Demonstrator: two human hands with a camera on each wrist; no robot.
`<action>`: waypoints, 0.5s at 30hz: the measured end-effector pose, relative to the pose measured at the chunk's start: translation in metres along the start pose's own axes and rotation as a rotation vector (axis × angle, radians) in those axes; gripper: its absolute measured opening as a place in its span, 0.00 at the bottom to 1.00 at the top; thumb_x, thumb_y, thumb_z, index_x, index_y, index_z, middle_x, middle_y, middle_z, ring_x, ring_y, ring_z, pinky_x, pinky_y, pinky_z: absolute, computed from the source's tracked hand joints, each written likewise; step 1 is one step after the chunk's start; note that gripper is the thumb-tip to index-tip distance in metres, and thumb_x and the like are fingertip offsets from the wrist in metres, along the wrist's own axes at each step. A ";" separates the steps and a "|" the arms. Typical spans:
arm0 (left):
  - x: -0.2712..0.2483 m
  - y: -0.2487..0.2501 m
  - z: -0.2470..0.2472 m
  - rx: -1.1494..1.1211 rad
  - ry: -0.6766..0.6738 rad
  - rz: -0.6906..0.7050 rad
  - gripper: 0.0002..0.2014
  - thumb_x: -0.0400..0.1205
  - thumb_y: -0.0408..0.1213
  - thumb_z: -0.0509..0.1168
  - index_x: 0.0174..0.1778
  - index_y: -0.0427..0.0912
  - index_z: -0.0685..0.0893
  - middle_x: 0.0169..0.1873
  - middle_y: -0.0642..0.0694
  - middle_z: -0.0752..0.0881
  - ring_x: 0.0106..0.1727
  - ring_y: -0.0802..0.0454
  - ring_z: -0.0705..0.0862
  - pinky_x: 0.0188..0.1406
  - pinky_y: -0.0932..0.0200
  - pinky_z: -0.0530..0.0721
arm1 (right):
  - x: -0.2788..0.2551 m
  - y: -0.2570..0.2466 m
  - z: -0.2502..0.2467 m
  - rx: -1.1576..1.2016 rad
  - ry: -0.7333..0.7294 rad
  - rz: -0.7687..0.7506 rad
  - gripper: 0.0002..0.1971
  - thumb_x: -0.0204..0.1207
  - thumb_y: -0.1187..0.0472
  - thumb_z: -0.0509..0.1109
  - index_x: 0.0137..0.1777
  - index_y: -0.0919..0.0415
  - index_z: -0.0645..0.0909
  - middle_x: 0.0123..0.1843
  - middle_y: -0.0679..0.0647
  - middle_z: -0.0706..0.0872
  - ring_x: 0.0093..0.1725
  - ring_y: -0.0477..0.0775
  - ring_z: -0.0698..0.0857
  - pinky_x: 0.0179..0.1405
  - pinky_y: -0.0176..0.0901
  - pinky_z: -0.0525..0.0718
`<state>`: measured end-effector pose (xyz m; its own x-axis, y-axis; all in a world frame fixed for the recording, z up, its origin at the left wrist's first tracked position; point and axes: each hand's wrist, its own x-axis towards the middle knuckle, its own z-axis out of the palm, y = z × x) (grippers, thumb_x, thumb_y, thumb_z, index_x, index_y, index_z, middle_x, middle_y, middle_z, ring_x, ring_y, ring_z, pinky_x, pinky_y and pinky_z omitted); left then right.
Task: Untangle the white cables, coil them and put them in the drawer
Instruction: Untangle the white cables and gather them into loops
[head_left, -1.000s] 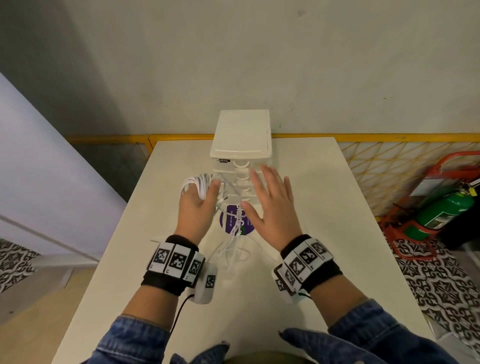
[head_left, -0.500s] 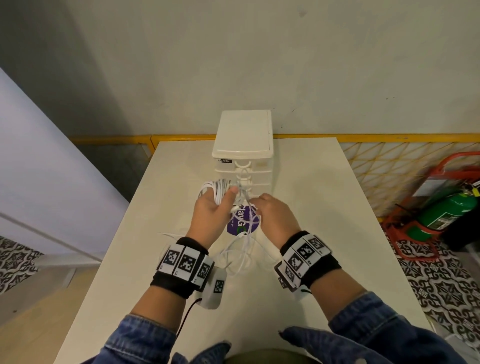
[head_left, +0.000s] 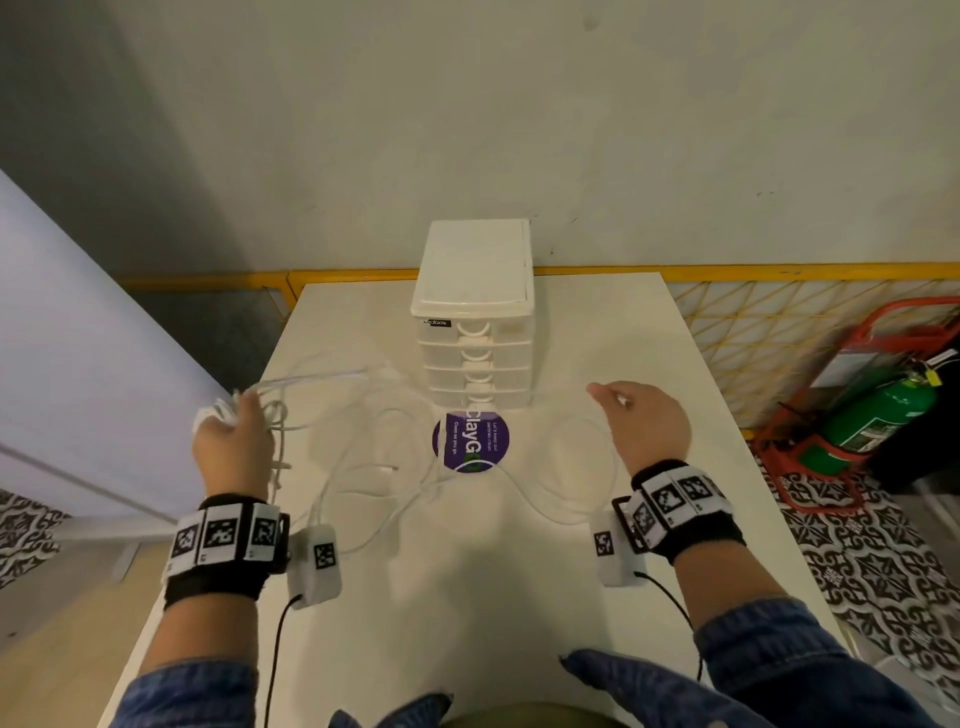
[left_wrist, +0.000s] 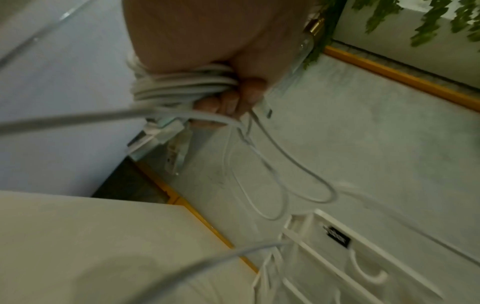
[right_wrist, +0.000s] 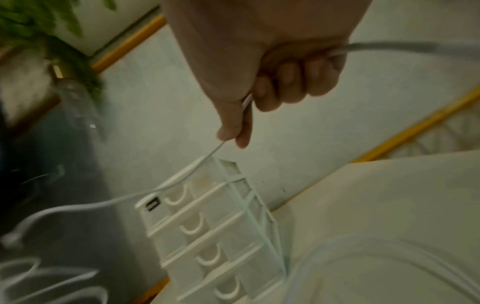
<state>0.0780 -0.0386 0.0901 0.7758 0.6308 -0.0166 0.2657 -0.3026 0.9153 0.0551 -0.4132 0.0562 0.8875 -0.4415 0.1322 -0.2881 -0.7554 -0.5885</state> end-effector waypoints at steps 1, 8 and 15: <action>0.003 -0.001 -0.004 -0.043 0.016 -0.031 0.15 0.83 0.48 0.59 0.53 0.37 0.76 0.43 0.37 0.81 0.38 0.46 0.79 0.32 0.56 0.76 | 0.002 0.009 0.001 -0.008 0.030 0.055 0.20 0.79 0.42 0.61 0.54 0.54 0.86 0.55 0.56 0.87 0.55 0.58 0.84 0.49 0.45 0.77; -0.018 0.012 0.018 -0.102 -0.199 0.066 0.23 0.83 0.53 0.61 0.56 0.32 0.77 0.38 0.38 0.80 0.31 0.51 0.78 0.23 0.61 0.80 | -0.009 0.014 0.033 -0.109 -0.317 -0.021 0.15 0.81 0.52 0.62 0.56 0.58 0.87 0.55 0.60 0.86 0.55 0.61 0.83 0.49 0.42 0.77; -0.066 0.036 0.053 -0.255 -0.489 0.172 0.17 0.83 0.49 0.64 0.41 0.37 0.74 0.22 0.46 0.72 0.18 0.57 0.71 0.20 0.61 0.77 | -0.029 -0.052 0.018 0.403 -0.254 -0.390 0.23 0.81 0.45 0.59 0.70 0.57 0.77 0.60 0.50 0.82 0.60 0.48 0.79 0.63 0.39 0.75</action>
<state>0.0673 -0.1293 0.1031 0.9862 0.1654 0.0122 0.0132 -0.1514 0.9884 0.0509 -0.3523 0.0689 0.9724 -0.0024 0.2335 0.1899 -0.5739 -0.7966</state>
